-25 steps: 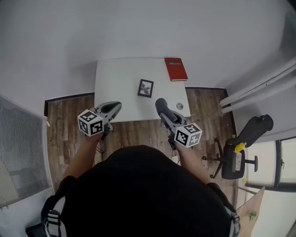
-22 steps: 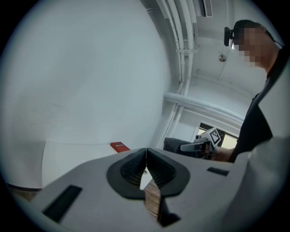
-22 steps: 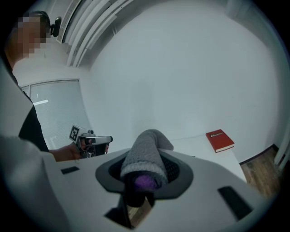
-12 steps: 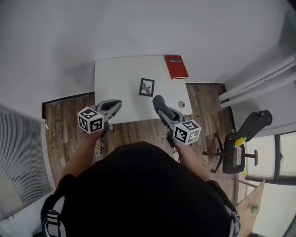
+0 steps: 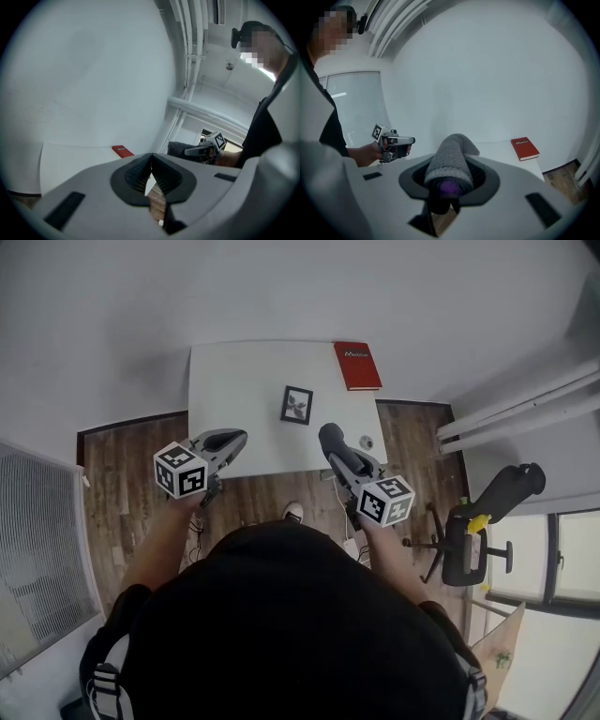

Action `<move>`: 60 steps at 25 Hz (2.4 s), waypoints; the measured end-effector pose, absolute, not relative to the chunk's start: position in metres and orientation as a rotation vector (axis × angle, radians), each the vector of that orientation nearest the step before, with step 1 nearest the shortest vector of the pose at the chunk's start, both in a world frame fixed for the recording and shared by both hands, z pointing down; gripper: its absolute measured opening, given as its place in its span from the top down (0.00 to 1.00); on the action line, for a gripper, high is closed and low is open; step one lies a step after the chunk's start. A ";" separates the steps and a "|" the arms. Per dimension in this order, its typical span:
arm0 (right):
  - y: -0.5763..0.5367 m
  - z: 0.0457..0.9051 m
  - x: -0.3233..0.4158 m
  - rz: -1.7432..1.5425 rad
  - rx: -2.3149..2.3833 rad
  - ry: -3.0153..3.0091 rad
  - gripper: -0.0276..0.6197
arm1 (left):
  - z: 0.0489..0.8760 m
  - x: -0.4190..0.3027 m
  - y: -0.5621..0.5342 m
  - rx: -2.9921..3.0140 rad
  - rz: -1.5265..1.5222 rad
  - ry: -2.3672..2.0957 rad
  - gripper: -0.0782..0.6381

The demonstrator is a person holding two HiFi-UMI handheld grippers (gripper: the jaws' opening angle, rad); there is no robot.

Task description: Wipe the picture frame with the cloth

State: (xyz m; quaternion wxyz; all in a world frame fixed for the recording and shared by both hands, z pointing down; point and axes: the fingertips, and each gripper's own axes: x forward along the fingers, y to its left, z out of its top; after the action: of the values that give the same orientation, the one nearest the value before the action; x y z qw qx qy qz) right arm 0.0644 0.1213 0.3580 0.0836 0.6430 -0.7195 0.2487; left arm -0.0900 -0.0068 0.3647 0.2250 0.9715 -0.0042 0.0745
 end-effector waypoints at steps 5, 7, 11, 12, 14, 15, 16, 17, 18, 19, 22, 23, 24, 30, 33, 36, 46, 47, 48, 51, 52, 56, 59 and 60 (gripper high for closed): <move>0.116 0.363 0.089 0.682 1.918 -2.101 0.79 | 0.372 -0.091 -0.002 2.669 0.219 -0.030 0.88; 0.111 0.363 0.101 0.665 1.922 -2.101 0.79 | 0.372 -0.094 -0.003 2.678 0.231 -0.053 0.88; 0.091 0.361 0.119 0.650 1.922 -2.148 0.79 | 0.371 -0.103 -0.022 2.693 0.259 -0.154 0.88; 0.085 0.362 0.122 0.651 1.914 -2.163 0.79 | 0.369 -0.103 -0.026 2.693 0.264 -0.178 0.88; 0.073 0.363 0.129 0.653 1.894 -2.191 0.79 | 0.364 -0.099 -0.034 2.698 0.272 -0.210 0.88; 0.067 0.363 0.133 0.653 1.884 -2.204 0.79 | 0.362 -0.094 -0.037 2.702 0.277 -0.221 0.88; 0.061 0.363 0.138 0.654 1.876 -2.216 0.79 | 0.360 -0.089 -0.041 2.706 0.283 -0.228 0.88; 0.055 0.364 0.142 0.655 1.868 -2.227 0.79 | 0.359 -0.083 -0.044 2.710 0.287 -0.233 0.88; 0.050 0.364 0.147 0.656 1.860 -2.236 0.79 | 0.358 -0.075 -0.047 2.712 0.290 -0.237 0.88; 0.046 0.366 0.153 0.659 1.850 -2.244 0.79 | 0.357 -0.067 -0.049 2.715 0.293 -0.241 0.88; 0.032 0.374 0.174 0.682 1.819 -2.260 0.79 | 0.356 -0.041 -0.055 2.718 0.301 -0.243 0.88; 0.027 0.378 0.181 0.692 1.810 -2.265 0.79 | 0.356 -0.032 -0.057 2.718 0.307 -0.242 0.88; 0.022 0.380 0.189 0.700 1.802 -2.270 0.79 | 0.357 -0.024 -0.058 2.718 0.314 -0.242 0.88; 0.003 0.387 0.226 0.712 1.752 -2.319 0.79 | 0.364 0.009 -0.064 2.702 0.361 -0.297 0.88; -0.007 0.393 0.241 0.727 1.726 -2.341 0.79 | 0.363 0.021 -0.069 2.699 0.370 -0.337 0.88; -0.016 0.398 0.251 0.741 1.681 -2.368 0.79 | 0.364 0.032 -0.076 2.687 0.372 -0.379 0.88; -0.036 0.424 0.256 0.814 1.541 -2.439 0.79 | 0.383 0.071 -0.073 2.655 0.425 -0.422 0.88; -0.038 0.425 0.258 0.817 1.545 -2.439 0.79 | 0.386 0.071 -0.075 2.651 0.437 -0.424 0.88; -0.042 0.426 0.261 0.821 1.551 -2.437 0.79 | 0.389 0.071 -0.078 2.645 0.448 -0.428 0.88; -0.051 0.433 0.270 0.847 1.574 -2.426 0.79 | 0.396 0.071 -0.092 2.635 0.456 -0.452 0.88; -0.053 0.435 0.271 0.861 1.579 -2.421 0.79 | 0.397 0.071 -0.095 2.634 0.449 -0.457 0.88; -0.055 0.443 0.271 0.880 1.575 -2.392 0.79 | 0.408 0.072 -0.103 2.617 0.429 -0.452 0.88; -0.062 0.444 0.272 0.870 1.576 -2.365 0.79 | 0.420 0.075 -0.108 2.602 0.439 -0.442 0.88; -0.068 0.446 0.272 0.870 1.576 -2.354 0.79 | 0.426 0.074 -0.114 2.605 0.450 -0.442 0.88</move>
State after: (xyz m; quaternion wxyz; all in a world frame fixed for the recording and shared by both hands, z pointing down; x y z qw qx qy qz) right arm 0.2719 -0.0679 0.4462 0.0891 0.5297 -0.7912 0.2924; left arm 0.0743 -0.1145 0.4256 0.2285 0.9462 -0.1607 0.1634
